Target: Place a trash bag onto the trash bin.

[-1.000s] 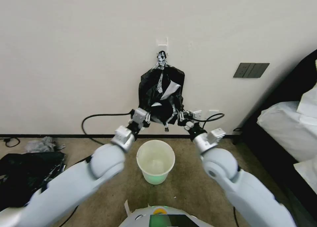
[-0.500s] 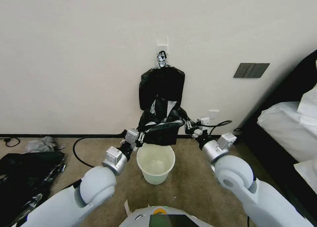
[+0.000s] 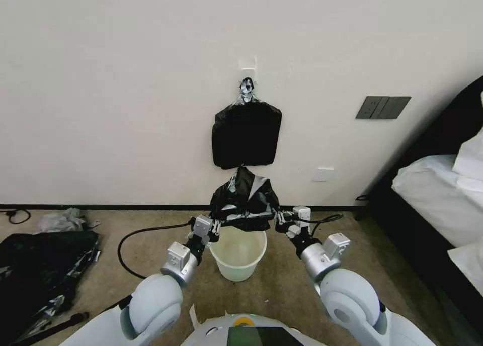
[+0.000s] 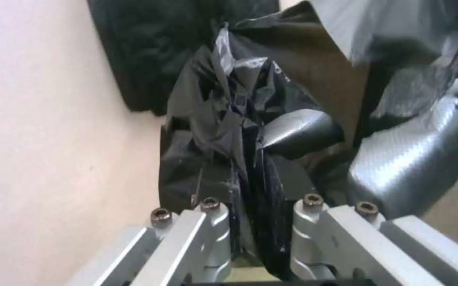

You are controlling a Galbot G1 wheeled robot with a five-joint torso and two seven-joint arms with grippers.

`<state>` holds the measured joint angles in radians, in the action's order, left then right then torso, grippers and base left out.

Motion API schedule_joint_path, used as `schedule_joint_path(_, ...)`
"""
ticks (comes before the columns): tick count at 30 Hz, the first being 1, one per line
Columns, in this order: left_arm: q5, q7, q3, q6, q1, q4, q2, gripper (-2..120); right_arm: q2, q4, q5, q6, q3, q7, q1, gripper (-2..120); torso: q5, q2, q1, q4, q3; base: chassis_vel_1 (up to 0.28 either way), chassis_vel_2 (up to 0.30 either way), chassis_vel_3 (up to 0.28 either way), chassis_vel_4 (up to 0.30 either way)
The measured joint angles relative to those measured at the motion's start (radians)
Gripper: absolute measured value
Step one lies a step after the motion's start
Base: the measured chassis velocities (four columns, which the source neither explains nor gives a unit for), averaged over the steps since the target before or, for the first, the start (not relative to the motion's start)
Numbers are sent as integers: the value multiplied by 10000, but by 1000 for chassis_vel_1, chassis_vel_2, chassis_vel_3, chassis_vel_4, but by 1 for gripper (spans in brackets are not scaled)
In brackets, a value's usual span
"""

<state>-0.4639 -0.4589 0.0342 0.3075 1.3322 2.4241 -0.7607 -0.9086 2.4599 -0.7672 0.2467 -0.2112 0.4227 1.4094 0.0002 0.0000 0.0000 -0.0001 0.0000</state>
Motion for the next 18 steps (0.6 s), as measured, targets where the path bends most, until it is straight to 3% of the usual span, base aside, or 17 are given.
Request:
schedule_joint_path(8, -340, 113, 290, -7, -132, 748, 833, 13, 579, 435, -1933, 635, -578, 178, -1326, 0, 0, 0, 0, 2, 0, 0, 0, 0, 0)
schedule_joint_path(12, -551, 95, 351, 50, -1, 757, 1089, 13, 817, 435, -3022, 978, -628, 203, -1800, 0, -2, 0, 0, 1, 0, 0, 0, 0, 0)
schedule_joint_path(18, -702, 105, 195, 156, 101, 757, 981, 11, 963, 429, -4089, 1454, -528, 398, -1847, 0, -3, 0, 0, 1, 0, 0, 0, 0, 0)
